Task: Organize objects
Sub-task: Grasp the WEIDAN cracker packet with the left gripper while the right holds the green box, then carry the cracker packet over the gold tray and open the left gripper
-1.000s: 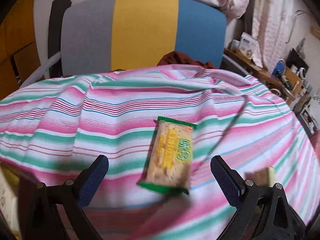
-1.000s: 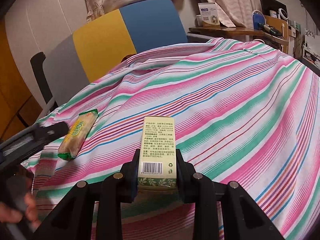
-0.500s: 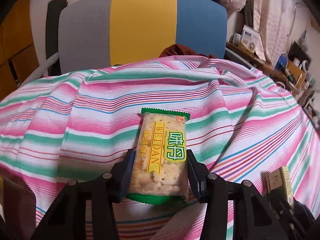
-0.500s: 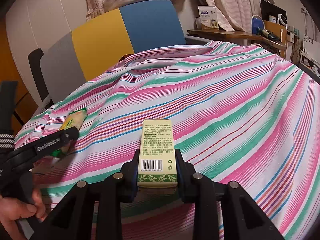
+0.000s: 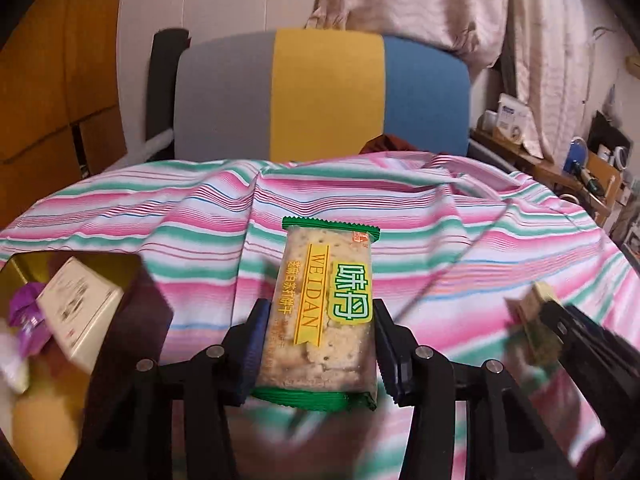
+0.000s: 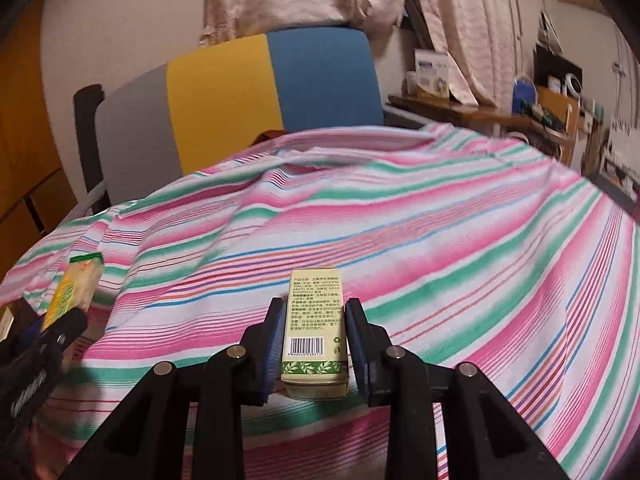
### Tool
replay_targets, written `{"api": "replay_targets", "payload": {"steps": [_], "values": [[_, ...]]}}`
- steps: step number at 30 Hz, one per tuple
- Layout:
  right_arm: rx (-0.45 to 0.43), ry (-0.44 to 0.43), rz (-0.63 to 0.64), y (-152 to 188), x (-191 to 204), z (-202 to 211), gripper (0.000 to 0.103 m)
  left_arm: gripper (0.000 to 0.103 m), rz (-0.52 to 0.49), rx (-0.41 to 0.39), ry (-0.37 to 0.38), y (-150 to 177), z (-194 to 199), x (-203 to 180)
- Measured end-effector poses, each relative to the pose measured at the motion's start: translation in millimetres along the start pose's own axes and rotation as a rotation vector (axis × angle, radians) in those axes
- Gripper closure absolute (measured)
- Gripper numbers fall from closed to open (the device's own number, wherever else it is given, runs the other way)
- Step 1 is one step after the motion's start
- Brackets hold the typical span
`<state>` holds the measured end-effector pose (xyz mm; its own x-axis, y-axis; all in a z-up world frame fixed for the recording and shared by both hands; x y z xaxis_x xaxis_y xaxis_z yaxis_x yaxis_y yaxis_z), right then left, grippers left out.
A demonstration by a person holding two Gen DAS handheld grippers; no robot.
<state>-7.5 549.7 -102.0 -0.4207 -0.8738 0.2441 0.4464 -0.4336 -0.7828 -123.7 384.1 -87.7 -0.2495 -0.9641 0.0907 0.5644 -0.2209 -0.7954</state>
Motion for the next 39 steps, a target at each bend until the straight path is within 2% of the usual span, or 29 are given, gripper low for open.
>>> {"api": "replay_targets", "payload": {"steps": [5, 9, 14, 19, 24, 34, 39], "values": [[-0.013, -0.014, 0.057, -2.4, 11.7, 3.2, 0.073, 0.053, -0.016, -0.057, 0.048, 17.3, 36.7, 6.1], [-0.020, -0.020, 0.107, -3.2, 21.9, 4.8, 0.073, 0.053, -0.013, -0.059, 0.072, 28.5, 59.2, 13.6], [-0.026, -0.034, 0.149, -3.3, 30.8, 5.2, 0.073, 0.053, -0.016, -0.101, 0.110, 42.3, 101.4, 38.0], [-0.026, -0.035, 0.150, -4.1, 30.9, 5.3, 0.073, 0.053, 0.039, -0.081, 0.130, 49.3, 124.4, 70.3], [-0.018, -0.047, 0.170, -1.0, 35.2, 10.0, 0.073, 0.053, 0.106, -0.053, 0.086, 50.4, 130.8, 115.7], [-0.002, -0.106, 0.282, 6.8, 67.1, 25.7, 0.073, 0.053, 0.257, 0.032, -0.048, 45.6, 104.9, 219.1], [0.001, -0.197, 0.215, 9.0, 85.4, 40.5, 0.073, 0.053, 0.299, 0.116, -0.121, 43.1, 76.0, 268.9]]}}
Point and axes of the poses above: each gripper's, at about its wrist camera, not at the fingertips, and z roughly against the way its jaws point, x to its left, y to its underside, the point moved 5 cm from there along -z, roughly the way its jaws point, and after that the axes turned 14 degrees about -y, right-handed, at the moved point
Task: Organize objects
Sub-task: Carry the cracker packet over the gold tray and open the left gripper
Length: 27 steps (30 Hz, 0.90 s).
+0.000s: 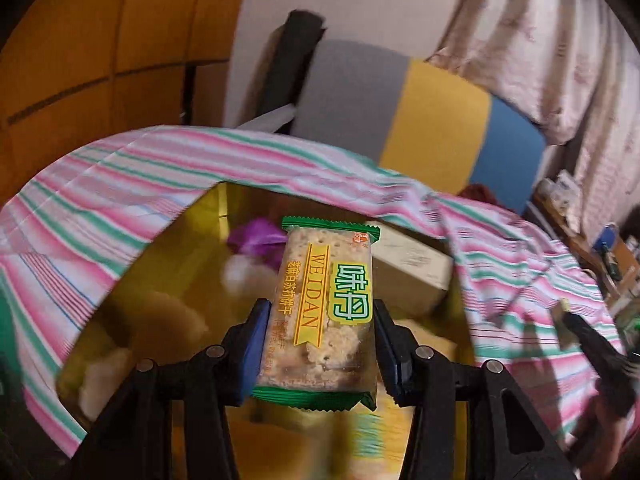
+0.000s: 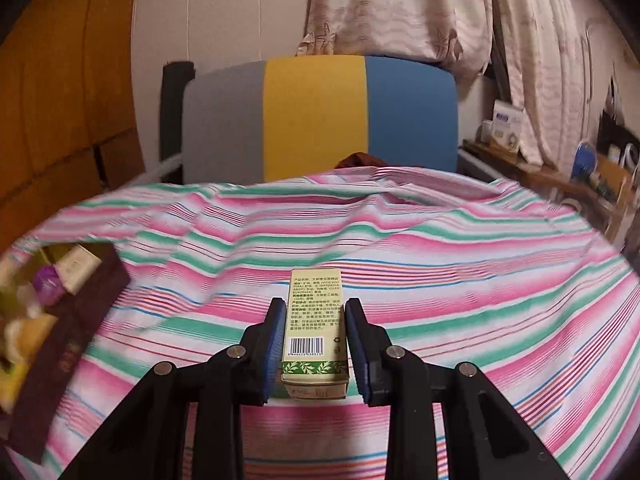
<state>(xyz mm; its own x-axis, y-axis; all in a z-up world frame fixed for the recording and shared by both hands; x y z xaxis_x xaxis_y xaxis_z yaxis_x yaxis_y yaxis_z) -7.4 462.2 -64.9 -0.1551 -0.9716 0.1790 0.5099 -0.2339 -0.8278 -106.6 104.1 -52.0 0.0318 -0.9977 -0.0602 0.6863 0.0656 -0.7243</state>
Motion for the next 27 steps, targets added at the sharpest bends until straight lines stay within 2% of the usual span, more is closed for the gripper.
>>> {"api": "replay_targets", "payload": {"steps": [6, 10, 13, 15, 17, 19, 22, 27], "values": [[-0.018, -0.143, 0.018, -3.0, 56.4, 9.6, 0.073, 0.056, 0.084, 0.074, -0.040, -15.8, -30.4, 35.5], [-0.019, -0.240, 0.064, -4.7, 103.0, 11.9, 0.073, 0.056, 0.087, 0.100, -0.058, -23.8, -45.8, 41.8], [-0.009, -0.302, 0.073, -5.3, 130.1, 12.4, 0.073, 0.053, 0.077, 0.151, -0.081, -22.6, -58.3, 43.9], [-0.006, -0.336, 0.082, -6.0, 145.4, 13.6, 0.073, 0.052, 0.104, 0.158, -0.082, -21.7, -58.5, 48.8], [0.005, -0.367, 0.092, -5.1, 159.4, 13.9, 0.073, 0.040, 0.127, 0.146, -0.085, -22.8, -53.2, 54.6], [0.026, -0.404, 0.092, -4.4, 171.9, 12.7, 0.073, 0.020, 0.180, 0.118, -0.094, -23.5, -42.9, 64.8], [0.067, -0.468, 0.094, -1.8, 192.7, 10.8, 0.073, 0.004, 0.242, 0.074, -0.096, -22.5, -24.7, 79.5], [0.122, -0.528, 0.116, 0.1, 226.0, -2.0, 0.073, 0.000, 0.251, 0.048, -0.148, -9.3, -1.1, 95.5]]}}
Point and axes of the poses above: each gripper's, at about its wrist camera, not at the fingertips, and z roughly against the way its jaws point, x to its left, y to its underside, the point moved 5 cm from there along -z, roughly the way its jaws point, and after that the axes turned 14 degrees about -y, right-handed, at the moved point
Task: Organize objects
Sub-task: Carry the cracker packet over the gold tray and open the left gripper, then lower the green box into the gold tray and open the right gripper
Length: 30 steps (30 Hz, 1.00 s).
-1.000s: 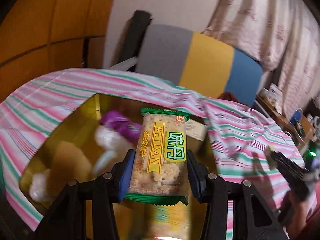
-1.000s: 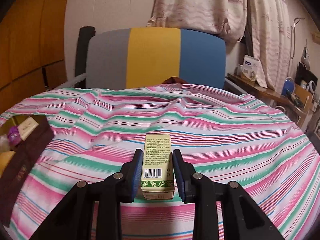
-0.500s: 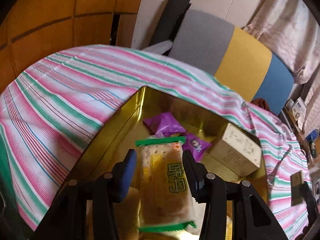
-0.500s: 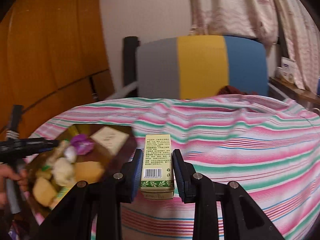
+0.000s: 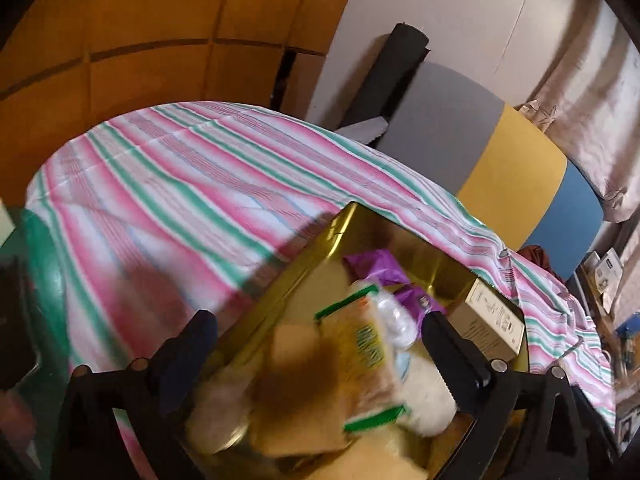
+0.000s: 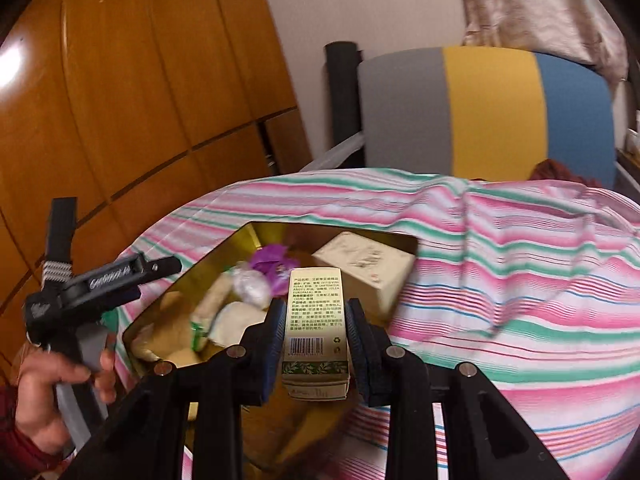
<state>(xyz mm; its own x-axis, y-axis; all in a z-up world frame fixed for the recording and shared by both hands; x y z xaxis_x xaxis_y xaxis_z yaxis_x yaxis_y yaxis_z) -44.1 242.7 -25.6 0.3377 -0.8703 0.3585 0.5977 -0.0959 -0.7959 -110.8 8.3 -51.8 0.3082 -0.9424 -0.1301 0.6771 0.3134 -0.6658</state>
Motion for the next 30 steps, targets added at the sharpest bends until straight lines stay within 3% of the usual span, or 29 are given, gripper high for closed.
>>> {"api": "replay_targets", "payload": {"steps": [13, 24, 28, 30], "values": [[0.107, 0.018, -0.002, -18.2, 9.1, -75.6, 0.073, 0.000, -0.092, 0.056, -0.040, 35.8, 16.0, 21.6], [0.149, 0.067, -0.072, -21.2, 5.3, -108.7, 0.073, 0.000, -0.057, 0.048, 0.020, 40.9, 32.8, 34.1], [0.164, 0.125, -0.071, -19.3, 3.1, -109.3, 0.061, 0.000, -0.068, 0.036, 0.019, 41.8, 38.8, 34.7], [0.155, 0.129, -0.077, -20.1, 3.4, -107.8, 0.061, 0.000, -0.074, 0.025, 0.013, 42.9, 41.7, 35.1]]}}
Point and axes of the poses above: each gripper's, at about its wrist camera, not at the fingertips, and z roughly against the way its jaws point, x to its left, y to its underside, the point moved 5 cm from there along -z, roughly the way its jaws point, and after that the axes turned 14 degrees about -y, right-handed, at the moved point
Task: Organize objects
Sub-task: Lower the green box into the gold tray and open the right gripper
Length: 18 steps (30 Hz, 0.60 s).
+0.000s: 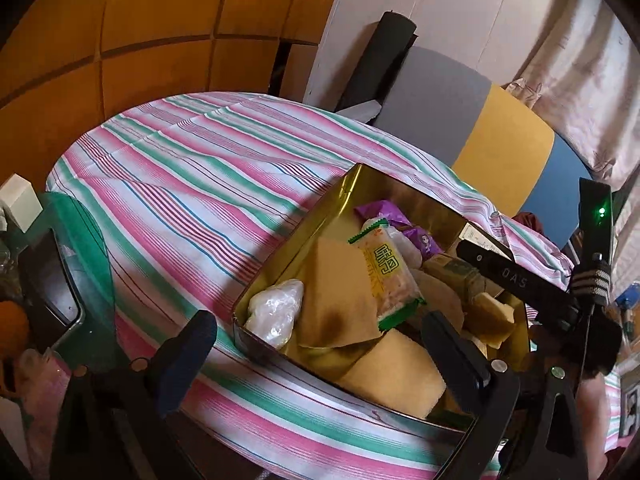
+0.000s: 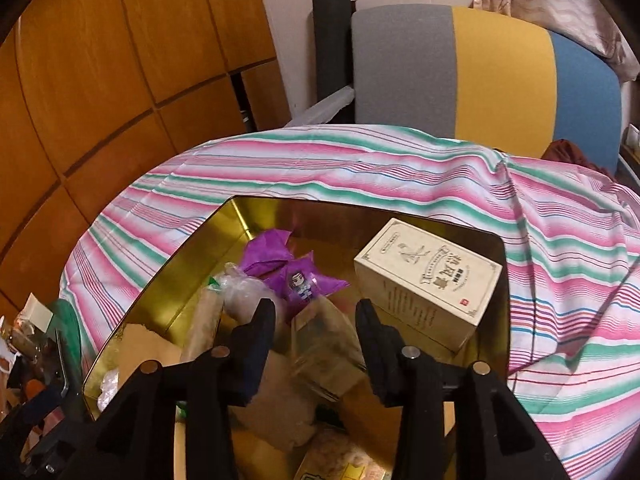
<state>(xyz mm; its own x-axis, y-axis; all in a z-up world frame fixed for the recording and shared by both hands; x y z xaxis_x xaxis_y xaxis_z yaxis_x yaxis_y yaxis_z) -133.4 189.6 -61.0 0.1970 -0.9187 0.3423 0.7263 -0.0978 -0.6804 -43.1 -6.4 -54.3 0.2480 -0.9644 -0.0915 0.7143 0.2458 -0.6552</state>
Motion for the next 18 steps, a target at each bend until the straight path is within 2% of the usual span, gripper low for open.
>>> {"api": "replay_targets", "payload": {"steps": [7, 18], "values": [[-0.010, 0.011, 0.003, 4.4, -0.3, 12.0, 0.059, 0.000, -0.018, -0.005, 0.013, 4.9, 4.3, -4.2], [-0.030, 0.069, 0.121, 14.6, 23.9, 37.4, 0.057, 0.000, -0.053, -0.035, -0.038, 6.4, 12.9, -7.1]]}}
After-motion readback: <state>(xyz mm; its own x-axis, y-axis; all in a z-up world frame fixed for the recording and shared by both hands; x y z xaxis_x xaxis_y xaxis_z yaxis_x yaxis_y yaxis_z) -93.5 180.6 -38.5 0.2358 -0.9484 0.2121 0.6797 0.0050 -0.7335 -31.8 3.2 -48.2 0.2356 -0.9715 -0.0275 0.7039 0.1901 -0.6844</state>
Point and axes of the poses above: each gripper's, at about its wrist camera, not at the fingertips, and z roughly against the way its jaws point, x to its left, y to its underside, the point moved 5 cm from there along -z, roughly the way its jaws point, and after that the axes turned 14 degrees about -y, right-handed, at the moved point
